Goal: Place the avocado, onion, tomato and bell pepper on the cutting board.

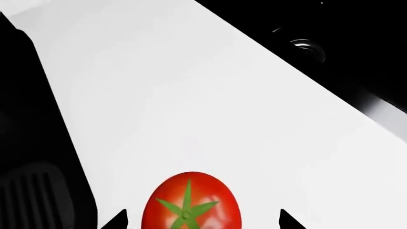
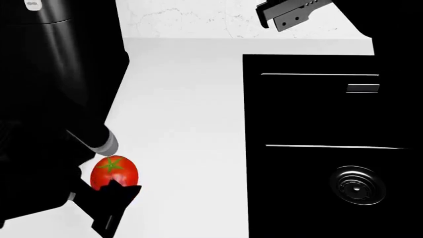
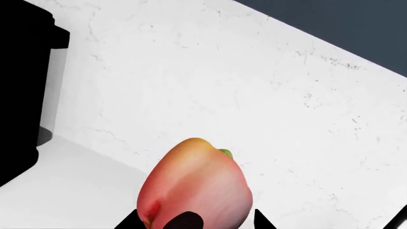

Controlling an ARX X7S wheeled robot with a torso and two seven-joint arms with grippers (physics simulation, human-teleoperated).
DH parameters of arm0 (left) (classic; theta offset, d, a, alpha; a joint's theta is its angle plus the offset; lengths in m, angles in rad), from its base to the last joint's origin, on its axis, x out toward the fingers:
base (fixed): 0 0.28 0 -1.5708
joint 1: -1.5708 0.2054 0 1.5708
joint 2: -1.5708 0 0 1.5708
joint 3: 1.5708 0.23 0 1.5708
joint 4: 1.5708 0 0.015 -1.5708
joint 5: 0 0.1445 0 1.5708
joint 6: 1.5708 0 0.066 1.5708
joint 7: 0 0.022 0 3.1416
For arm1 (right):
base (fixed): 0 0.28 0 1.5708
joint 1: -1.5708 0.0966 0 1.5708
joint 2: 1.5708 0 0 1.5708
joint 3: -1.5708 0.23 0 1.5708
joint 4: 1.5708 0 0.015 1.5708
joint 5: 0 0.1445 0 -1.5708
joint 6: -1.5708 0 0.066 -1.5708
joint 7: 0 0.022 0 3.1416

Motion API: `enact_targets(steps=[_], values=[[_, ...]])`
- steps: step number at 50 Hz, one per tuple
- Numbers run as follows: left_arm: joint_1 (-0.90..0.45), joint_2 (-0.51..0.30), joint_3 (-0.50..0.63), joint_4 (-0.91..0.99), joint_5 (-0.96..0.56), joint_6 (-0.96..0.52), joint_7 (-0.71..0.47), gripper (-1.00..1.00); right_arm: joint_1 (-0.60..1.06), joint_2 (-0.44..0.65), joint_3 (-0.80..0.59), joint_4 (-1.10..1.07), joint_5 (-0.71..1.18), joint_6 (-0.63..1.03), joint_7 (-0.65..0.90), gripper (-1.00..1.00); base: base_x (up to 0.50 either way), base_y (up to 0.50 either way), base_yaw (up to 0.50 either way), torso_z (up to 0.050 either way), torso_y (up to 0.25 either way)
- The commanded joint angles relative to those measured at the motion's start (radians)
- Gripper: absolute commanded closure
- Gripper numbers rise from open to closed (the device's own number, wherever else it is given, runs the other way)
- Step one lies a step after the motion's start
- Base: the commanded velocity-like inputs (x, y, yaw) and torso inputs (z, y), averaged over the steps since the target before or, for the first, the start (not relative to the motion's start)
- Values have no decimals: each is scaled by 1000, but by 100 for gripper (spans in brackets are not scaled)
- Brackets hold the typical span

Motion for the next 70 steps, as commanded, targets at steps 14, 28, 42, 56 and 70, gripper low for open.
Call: enact_targets(steps=[14, 28, 42, 56, 70], values=[[56, 1, 28, -42, 60, 58, 44, -100, -4, 5, 7, -19, -27, 16, -13, 100, 0, 0, 0, 0, 0], [73, 4, 36, -45, 65, 71, 43, -100, -12, 13, 11, -31, -21, 19, -8, 100, 1, 0, 0, 0, 0], [50, -10, 18, -9, 17, 50, -8, 100, -15, 22, 14, -49, -16, 25, -14, 100, 0, 0, 0, 0, 1], [-1, -74, -56, 164, -125, 36, -126, 100, 4, 47, 36, -70, 7, 39, 11, 100, 0, 0, 0, 0, 0], [-27, -218, -149, 342, -434, 100, -331, 100, 29, 98, 79, -176, 77, 62, 88, 100, 0, 0, 0, 0, 1]])
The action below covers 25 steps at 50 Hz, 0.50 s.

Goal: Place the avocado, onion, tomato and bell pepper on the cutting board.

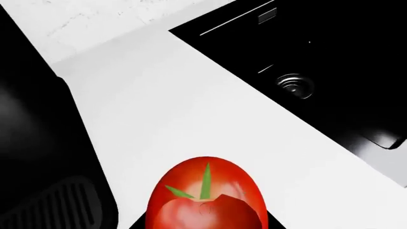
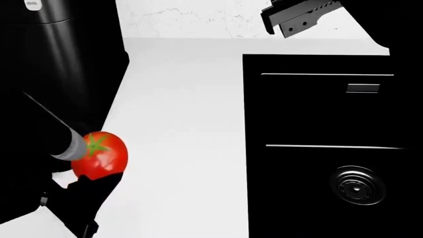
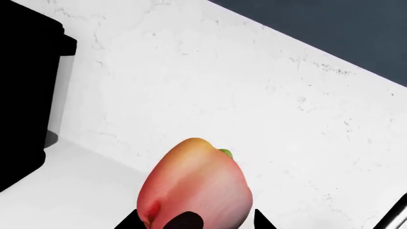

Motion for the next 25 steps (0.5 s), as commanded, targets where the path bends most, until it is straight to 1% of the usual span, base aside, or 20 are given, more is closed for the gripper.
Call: enact_targets(steps=[1, 8, 11, 16, 21, 25], values=[[-44, -114, -73, 133, -252, 49, -166, 100, 17, 33, 33, -64, 7, 16, 28, 100, 0, 0, 0, 0, 0], [-105, -181, -88, 175, -338, 46, -221, 100, 29, 34, 49, -75, 38, 24, 44, 100, 0, 0, 0, 0, 0], [-174, -210, -97, 168, -404, 50, -255, 100, 32, 36, 55, -71, 44, 23, 47, 100, 0, 0, 0, 0, 0], [-235, -237, -107, 176, -471, 65, -290, 100, 32, 32, 57, -65, 44, 23, 47, 100, 0, 0, 0, 0, 0], [-298, -267, -142, 137, -430, 39, -277, 100, 32, 33, 58, -71, 43, 23, 42, 100, 0, 0, 0, 0, 0], [-339, -287, -154, 113, -441, 31, -277, 100, 28, 33, 55, -74, 38, 24, 39, 100, 0, 0, 0, 0, 3]])
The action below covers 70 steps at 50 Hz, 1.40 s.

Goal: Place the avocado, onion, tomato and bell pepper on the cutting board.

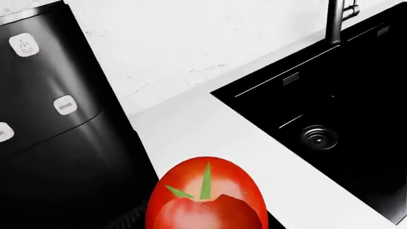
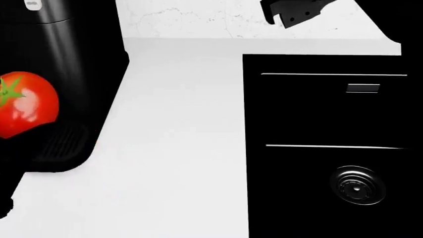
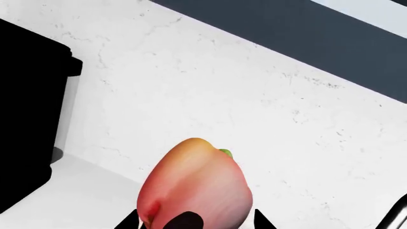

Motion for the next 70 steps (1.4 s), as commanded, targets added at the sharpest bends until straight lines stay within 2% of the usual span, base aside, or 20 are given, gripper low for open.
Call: enact_targets(steps=[1, 11, 24, 38, 70], values=[[-125, -73, -45, -32, -65, -2, -49, 100, 4, 3, 6, -16, -27, 16, -19, 100, 0, 0, 0, 0, 0], [-136, -105, -64, -33, -75, 13, -56, 100, -8, -2, 6, -19, -27, 11, -14, 100, -386, 0, 0, 0, 0], [-117, -120, -89, -26, -65, 45, -44, 100, -34, 44, 26, -84, 14, 2, 34, 100, -500, -1, 0, 1, 0], [-93, -132, -104, -14, -62, 66, -36, 100, -51, 54, 33, -97, 34, -5, 47, 100, 0, -11, 0, 0, 0], [-86, -134, -115, -30, -8, 49, 15, 100, -63, 45, 34, -70, 22, -7, 47, 100, -46, -322, 0, 0, 0]])
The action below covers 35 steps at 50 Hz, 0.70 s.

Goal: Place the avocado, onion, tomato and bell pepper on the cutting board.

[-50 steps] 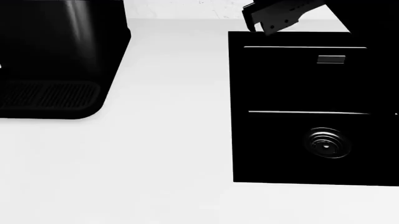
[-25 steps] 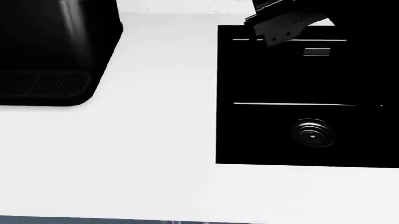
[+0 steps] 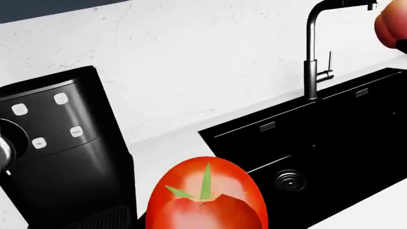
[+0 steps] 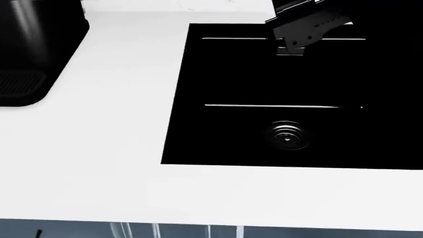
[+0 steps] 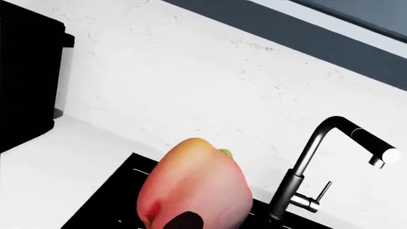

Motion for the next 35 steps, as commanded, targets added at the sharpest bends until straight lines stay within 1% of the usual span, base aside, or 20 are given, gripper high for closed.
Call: enact_targets(steps=[1, 13, 20, 25, 30, 35], values=[[-15, 2, -1, -13, 8, 2, -3, 100, 6, -6, 7, 1, -32, 14, -19, 100, -46, -320, 0, 0, 0], [-56, 7, 20, -4, -36, 2, -49, 100, 6, -1, 11, 2, -33, 12, -24, 100, -51, -310, 0, 0, 0], [-67, 11, 27, -5, -41, -5, -52, 100, -7, 7, 14, -7, -28, 6, -16, 100, -51, -309, 0, 0, 0], [-96, -1, 29, -13, -53, -25, -51, 100, -14, -2, 6, 3, -39, 8, -23, 100, -51, -309, 0, 0, 0], [-71, -6, 23, 0, -28, -11, -55, 100, 11, -36, 0, 37, -46, 27, -29, 100, -51, -302, 0, 2, 0], [-67, 4, 27, 6, -30, -1, -63, 100, 9, -31, -2, 33, -43, 33, -23, 100, -51, -295, 0, 0, 0]])
